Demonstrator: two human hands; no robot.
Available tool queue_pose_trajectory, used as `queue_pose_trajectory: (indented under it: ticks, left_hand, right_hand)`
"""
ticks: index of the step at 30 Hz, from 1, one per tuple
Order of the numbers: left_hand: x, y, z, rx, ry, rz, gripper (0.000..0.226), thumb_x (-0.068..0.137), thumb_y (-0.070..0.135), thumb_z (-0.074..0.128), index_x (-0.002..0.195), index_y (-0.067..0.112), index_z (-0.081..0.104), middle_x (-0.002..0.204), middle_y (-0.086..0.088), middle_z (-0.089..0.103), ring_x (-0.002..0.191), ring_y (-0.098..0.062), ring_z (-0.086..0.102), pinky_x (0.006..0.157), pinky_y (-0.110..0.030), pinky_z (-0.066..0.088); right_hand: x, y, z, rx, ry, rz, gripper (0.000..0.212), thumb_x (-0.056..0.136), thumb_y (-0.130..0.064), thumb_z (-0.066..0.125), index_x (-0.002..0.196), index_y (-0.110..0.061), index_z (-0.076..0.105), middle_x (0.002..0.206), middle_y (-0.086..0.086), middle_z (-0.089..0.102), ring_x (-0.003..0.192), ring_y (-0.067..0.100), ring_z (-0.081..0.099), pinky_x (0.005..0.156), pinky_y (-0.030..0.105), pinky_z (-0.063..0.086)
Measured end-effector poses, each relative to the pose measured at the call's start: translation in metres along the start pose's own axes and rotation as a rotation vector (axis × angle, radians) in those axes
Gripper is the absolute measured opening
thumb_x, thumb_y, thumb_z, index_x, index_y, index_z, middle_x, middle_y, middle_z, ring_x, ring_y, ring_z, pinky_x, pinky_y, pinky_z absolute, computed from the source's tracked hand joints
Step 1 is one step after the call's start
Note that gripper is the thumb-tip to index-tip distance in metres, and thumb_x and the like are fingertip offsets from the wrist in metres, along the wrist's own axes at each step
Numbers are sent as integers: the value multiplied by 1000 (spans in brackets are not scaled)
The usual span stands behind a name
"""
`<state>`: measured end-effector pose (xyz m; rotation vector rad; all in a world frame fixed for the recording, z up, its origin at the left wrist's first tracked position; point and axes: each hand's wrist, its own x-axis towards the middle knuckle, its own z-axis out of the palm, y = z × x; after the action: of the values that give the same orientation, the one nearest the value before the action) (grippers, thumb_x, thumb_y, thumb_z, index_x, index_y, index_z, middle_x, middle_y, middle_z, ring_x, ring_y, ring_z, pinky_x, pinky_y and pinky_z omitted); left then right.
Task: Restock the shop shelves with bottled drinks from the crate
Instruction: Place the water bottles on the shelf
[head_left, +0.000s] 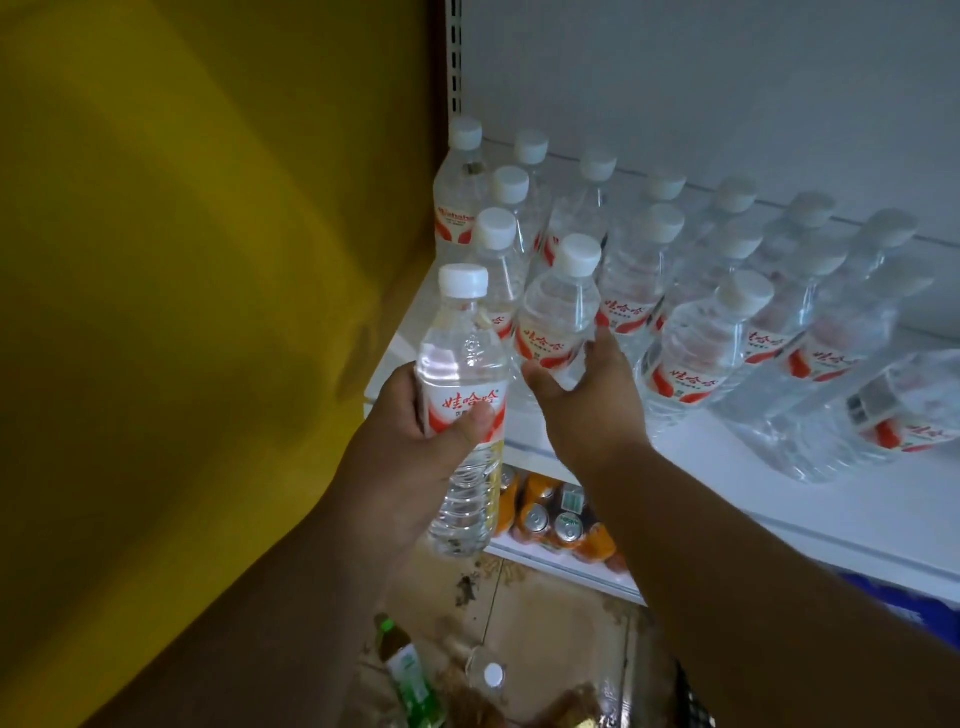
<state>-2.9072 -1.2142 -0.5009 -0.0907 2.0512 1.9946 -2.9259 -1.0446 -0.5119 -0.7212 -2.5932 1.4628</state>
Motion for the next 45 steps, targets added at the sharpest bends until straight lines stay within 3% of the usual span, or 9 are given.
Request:
queue_pose_trajectory:
  ticks: [7,13,16,19,22,30,35,39,45]
  left_hand:
    - [4,5,-24,36,1,28,44,81,38,80,122,36,63,115,8,75,107,-14,71,99,-52,53]
    - [24,15,-58,100,-91,108,56,87,32,72,140,30,53,130,6,69,121,-15,64,107,-54,46]
    - [33,16,-67,128,-117,128,58,80,39,72,135,31,56,124,8,71,117,-11,66,107,-53,48]
    - [48,17,-75,140,-156,152,63,78,50,74,136,33,56,128,12,69,122,-9,63,107,-45,47]
    - [64,20,-77,162,-180,183,53,84,40,77,133,32,58,123,15,71,117,-4,65,98,-32,52]
    - [100,18,-63,60,-61,213,52,89,12,73,136,22,55,124,9,71,112,-1,66,96,-23,54]
    - [115,2,-57,24,84,133,57,67,49,76,116,38,49,118,18,68,113,1,63,82,-16,53]
    - [122,-6,-47,42,161,149,46,68,65,76,108,52,55,112,25,70,109,3,64,93,-35,56]
    - [143,5,-35,8,180,126,47,81,45,78,124,38,62,119,16,70,114,-13,66,99,-51,54]
  right_hand:
    - [-54,-39,11,49,3,-176,9,93,-40,62,93,-35,55,87,-13,62,78,-2,60,57,10,42]
    - [-34,-94,24,-45,-185,-356,48,96,-49,56,139,-32,44,99,-5,59,81,10,62,70,31,52]
    - [-14,-114,19,-166,-229,-430,44,97,-46,57,137,-31,48,86,-8,56,73,6,56,61,25,41]
    - [4,-137,18,-285,-268,-512,39,96,-44,61,131,-29,53,101,-7,60,80,7,57,65,26,46]
    - [18,-157,15,-438,-299,-632,41,95,-40,64,132,-26,57,120,1,61,97,16,59,82,30,48]
    - [43,-189,23,-628,-280,-732,37,94,-33,67,127,-17,63,118,4,65,105,19,59,85,28,45]
    - [57,-193,32,-689,-250,-708,38,92,-35,70,124,-17,63,117,4,64,103,18,57,85,28,45]
    - [66,-191,32,-719,-224,-689,39,92,-36,69,124,-16,61,119,3,61,106,17,55,81,24,39]
    - [83,-196,27,-708,-214,-621,38,89,-35,73,118,-14,62,108,-1,56,94,13,48,67,21,27]
